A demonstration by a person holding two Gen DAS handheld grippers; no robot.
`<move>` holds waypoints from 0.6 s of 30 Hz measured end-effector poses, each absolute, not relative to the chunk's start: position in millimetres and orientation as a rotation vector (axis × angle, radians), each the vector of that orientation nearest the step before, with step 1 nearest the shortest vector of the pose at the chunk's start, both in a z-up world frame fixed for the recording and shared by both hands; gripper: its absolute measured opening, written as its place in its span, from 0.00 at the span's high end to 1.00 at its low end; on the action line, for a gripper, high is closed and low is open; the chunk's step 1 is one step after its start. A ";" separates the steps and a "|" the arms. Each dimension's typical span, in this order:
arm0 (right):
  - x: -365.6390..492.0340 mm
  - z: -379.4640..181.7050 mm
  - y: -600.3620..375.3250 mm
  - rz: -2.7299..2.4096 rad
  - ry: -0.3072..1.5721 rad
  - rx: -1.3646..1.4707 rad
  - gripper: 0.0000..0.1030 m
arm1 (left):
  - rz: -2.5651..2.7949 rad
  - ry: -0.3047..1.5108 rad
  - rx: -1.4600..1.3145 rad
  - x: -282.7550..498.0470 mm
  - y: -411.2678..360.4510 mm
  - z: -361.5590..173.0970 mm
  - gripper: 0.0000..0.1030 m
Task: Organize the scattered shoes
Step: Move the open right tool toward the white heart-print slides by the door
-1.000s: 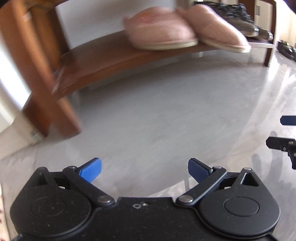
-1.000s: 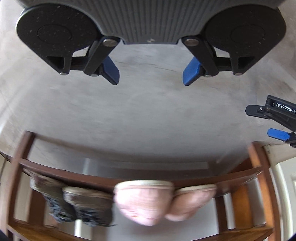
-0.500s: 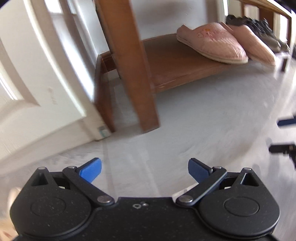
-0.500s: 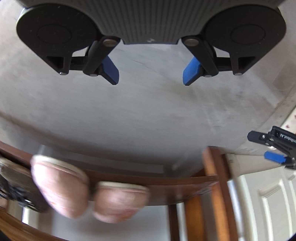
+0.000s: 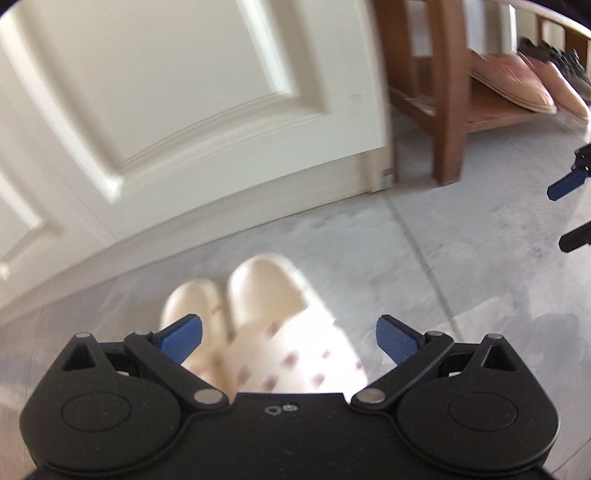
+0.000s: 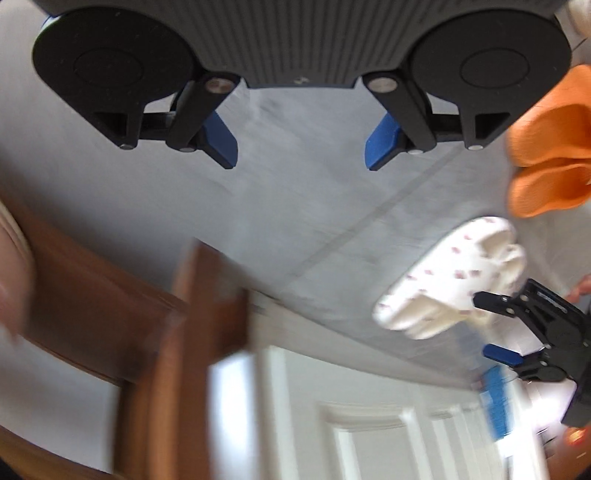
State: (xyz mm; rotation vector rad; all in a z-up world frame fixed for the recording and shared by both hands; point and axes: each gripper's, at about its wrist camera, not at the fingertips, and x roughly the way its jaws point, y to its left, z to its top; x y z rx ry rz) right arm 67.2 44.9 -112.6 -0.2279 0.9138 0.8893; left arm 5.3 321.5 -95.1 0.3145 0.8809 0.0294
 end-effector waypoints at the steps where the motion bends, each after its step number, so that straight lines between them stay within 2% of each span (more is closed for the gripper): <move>1: 67.2 -107.4 55.5 0.922 0.913 -0.248 0.25 | 0.064 0.856 0.292 -7.2 330.1 -95.6 0.02; 7: 65.2 -71.1 152.6 1.055 0.883 -0.302 0.26 | 0.231 0.795 0.049 -69.8 364.4 -119.0 0.03; 11: 81.0 -61.8 225.2 1.007 0.966 -0.116 0.28 | 0.268 0.744 0.006 -106.8 358.2 -125.6 0.03; 16: 96.6 -70.7 299.2 0.849 1.087 -0.006 0.47 | 0.302 0.715 -0.028 -122.7 355.9 -126.0 0.03; 18: 92.5 -76.3 315.4 0.808 1.120 0.027 0.50 | 0.356 0.697 -0.025 -122.9 363.9 -128.8 0.03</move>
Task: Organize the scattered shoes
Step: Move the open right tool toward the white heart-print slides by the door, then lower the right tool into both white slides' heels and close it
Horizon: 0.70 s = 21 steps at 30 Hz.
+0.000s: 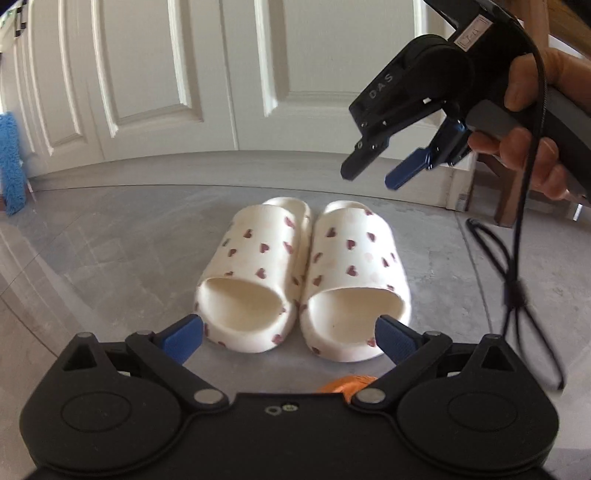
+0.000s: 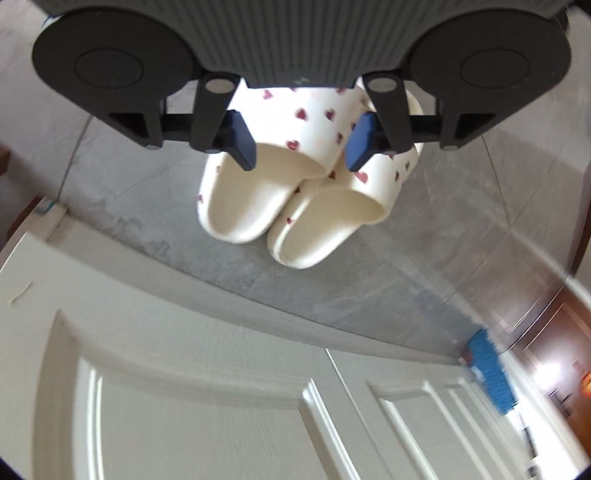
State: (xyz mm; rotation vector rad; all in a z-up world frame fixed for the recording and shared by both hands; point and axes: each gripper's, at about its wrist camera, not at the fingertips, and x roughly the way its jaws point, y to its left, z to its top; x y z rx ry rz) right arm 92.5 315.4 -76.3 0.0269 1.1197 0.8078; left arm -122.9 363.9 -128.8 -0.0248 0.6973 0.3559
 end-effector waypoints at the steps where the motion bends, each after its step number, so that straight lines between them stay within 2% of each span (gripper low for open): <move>1: 84.6 -78.3 320.4 0.798 1.120 0.019 0.50 | 0.371 0.692 -0.034 -124.6 368.4 -129.7 0.03; 7: 35.0 -91.4 315.7 0.796 1.099 -0.109 0.49 | 0.363 0.653 -0.151 -117.1 411.2 -136.6 0.05; 10: 21.5 -94.4 311.6 0.801 1.077 -0.159 0.49 | 0.329 0.673 -0.113 -101.4 421.6 -141.1 0.14; 15: 8.7 -99.1 310.6 0.775 1.093 -0.132 0.51 | 0.321 0.678 -0.075 -85.5 445.0 -142.6 0.17; 17: 0.6 -101.8 313.3 0.773 1.110 -0.110 0.54 | 0.301 0.685 -0.054 -83.6 453.7 -142.6 0.20; 19: -9.9 -104.7 318.4 0.776 1.119 -0.105 0.54 | 0.266 0.711 -0.012 -81.6 460.7 -143.9 0.28; 21: -20.5 -108.9 326.9 0.782 1.117 -0.124 0.54 | 0.240 0.740 0.029 -79.4 462.6 -146.7 0.29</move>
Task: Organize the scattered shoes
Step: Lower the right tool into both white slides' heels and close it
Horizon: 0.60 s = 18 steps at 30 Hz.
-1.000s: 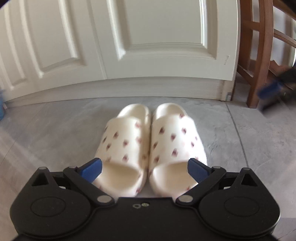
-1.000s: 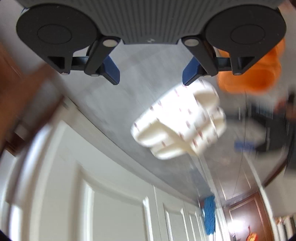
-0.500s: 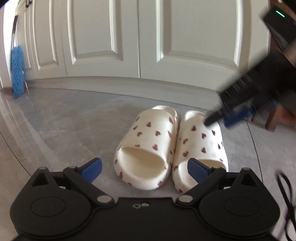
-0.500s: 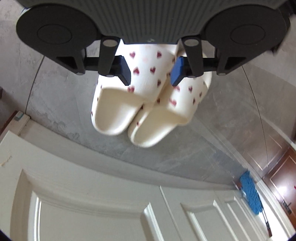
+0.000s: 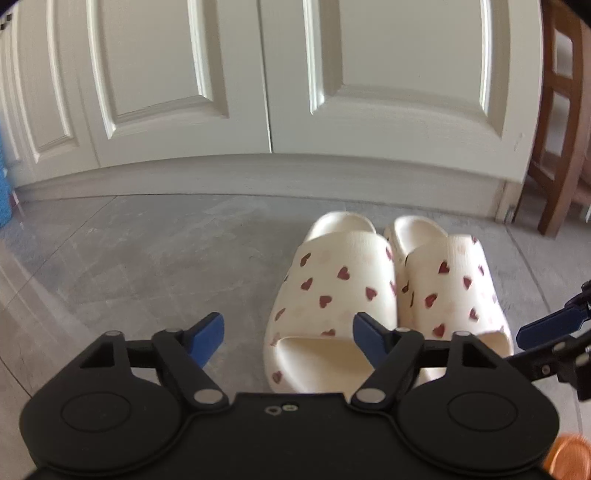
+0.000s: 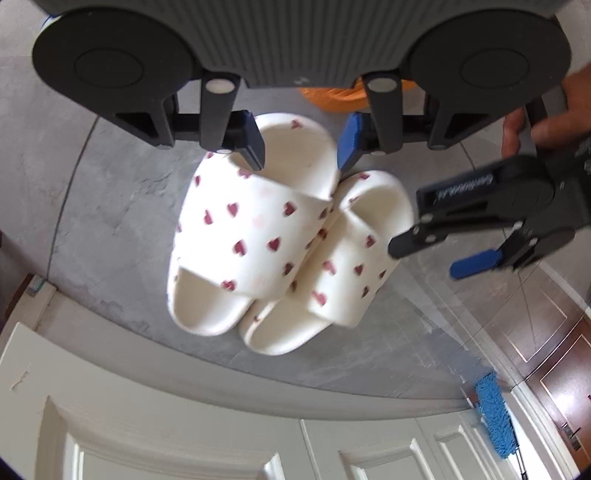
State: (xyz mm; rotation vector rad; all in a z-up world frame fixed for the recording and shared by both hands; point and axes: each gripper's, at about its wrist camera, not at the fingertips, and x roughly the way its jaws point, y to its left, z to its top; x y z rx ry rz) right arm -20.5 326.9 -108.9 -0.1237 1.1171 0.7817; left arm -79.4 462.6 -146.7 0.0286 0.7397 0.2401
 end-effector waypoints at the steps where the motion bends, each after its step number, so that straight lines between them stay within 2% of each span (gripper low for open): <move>1: -25.2 -111.7 331.0 0.778 1.115 -0.132 0.54 | 0.225 0.752 0.049 -79.3 462.9 -148.3 0.29; 7: -25.7 -134.1 342.0 0.666 1.122 -0.003 0.53 | 0.182 0.787 0.174 -82.6 454.7 -161.0 0.29; 9: -19.8 -143.0 340.0 0.616 1.133 0.110 0.52 | 0.166 0.795 0.210 -82.2 451.3 -169.0 0.35; 15: -10.8 -162.1 324.2 0.529 1.102 0.399 0.52 | 0.201 0.785 0.241 -79.8 453.2 -179.8 0.35; 18: -16.6 -161.1 332.6 0.565 1.035 0.332 0.52 | 0.239 0.780 0.189 -83.7 459.7 -180.1 0.32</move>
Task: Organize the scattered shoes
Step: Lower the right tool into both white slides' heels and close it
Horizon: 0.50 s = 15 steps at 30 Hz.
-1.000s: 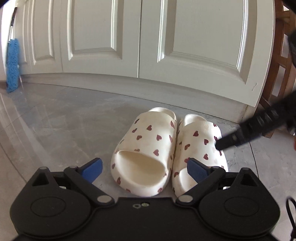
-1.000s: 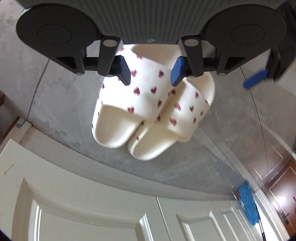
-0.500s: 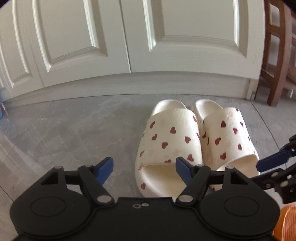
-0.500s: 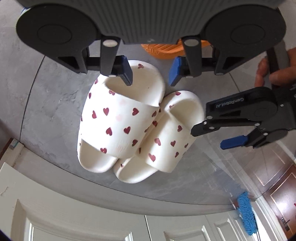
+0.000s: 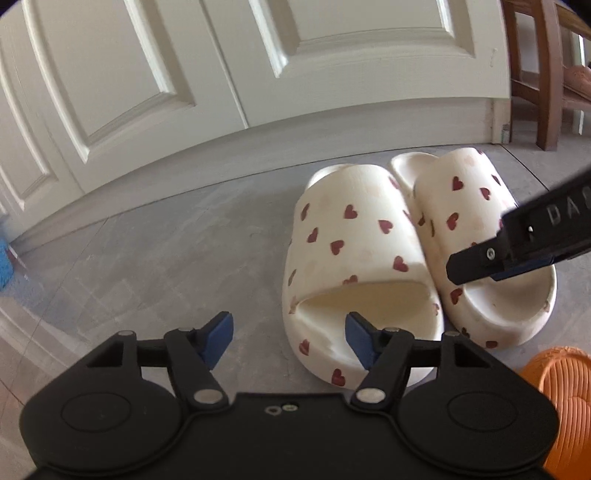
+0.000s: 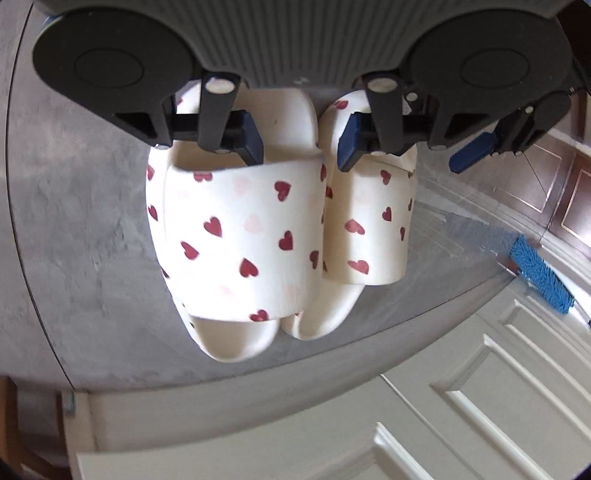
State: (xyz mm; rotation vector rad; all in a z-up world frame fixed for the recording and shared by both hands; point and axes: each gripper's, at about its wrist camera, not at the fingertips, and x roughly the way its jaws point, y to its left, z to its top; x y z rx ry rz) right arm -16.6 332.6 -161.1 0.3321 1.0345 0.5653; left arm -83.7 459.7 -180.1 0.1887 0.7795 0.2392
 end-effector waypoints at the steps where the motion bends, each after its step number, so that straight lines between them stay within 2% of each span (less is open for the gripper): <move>1: -20.8 -159.2 336.5 0.588 1.016 0.299 0.51 | 0.254 0.770 0.151 -88.6 463.4 -178.1 0.31; 10: -53.5 -160.0 382.0 0.636 0.846 -0.010 0.41 | 0.353 0.724 0.026 -131.3 480.1 -167.6 0.27; 15: -47.6 -170.0 399.5 0.588 0.775 -0.106 0.43 | 0.362 0.724 -0.010 -144.2 482.0 -166.3 0.25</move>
